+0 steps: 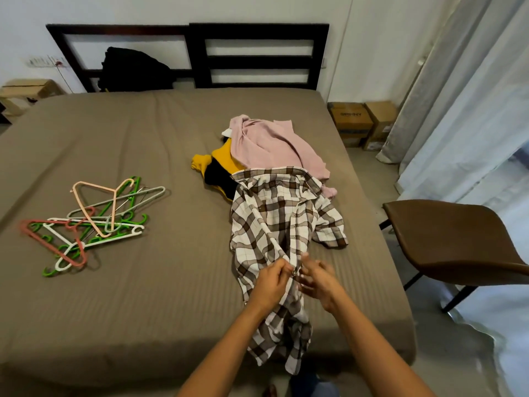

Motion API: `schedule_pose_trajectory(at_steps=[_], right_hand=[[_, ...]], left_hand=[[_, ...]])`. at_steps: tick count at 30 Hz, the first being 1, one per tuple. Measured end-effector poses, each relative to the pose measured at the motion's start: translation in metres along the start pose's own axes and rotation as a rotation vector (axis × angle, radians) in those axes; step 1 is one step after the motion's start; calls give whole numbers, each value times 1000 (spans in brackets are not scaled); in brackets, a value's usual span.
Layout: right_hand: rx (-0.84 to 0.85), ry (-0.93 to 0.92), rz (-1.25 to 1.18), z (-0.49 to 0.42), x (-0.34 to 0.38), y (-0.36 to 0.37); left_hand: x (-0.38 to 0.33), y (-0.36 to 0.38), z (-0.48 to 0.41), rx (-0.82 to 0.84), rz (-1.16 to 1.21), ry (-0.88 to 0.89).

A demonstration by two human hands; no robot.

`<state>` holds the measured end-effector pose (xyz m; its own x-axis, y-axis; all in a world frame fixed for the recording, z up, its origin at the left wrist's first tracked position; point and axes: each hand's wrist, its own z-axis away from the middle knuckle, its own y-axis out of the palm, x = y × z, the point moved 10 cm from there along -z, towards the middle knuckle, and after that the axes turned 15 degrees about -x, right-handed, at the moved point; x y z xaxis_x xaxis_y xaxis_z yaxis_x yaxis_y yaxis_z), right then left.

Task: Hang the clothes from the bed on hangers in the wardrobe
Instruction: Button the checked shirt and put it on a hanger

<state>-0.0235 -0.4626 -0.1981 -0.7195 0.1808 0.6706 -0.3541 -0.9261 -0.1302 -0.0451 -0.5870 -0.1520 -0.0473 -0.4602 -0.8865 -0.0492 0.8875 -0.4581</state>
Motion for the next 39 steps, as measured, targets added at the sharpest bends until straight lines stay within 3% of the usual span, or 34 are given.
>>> schedule_pose_trajectory(at_steps=[4,8,11,18,24,31,34,37,39], right_hand=[[34,-146,81,0,23,12],[8,-110,22,-11,15,8],[23,-120,-23,-9,7,7],[67,-359,133,6,6,14],[-208,-452,251,-6,20,-16],[-369,-509,702,-8,18,-21],[-360,-365,381,-12,7,-29],[-170,-65,-169,-12,-1,-17],[-48,-2,-343,-8,10,-7]], left_hand=[[1,11,13,33,61,-10],[36,3,22,-80,234,-377],[54,-4,18,-117,165,-594],[45,6,-4,-28,163,-674],[50,20,7,-71,507,-824],[49,22,18,-114,542,-917],[48,17,14,-130,556,-913],[46,12,10,-132,592,-905],[43,7,5,-146,642,-900]])
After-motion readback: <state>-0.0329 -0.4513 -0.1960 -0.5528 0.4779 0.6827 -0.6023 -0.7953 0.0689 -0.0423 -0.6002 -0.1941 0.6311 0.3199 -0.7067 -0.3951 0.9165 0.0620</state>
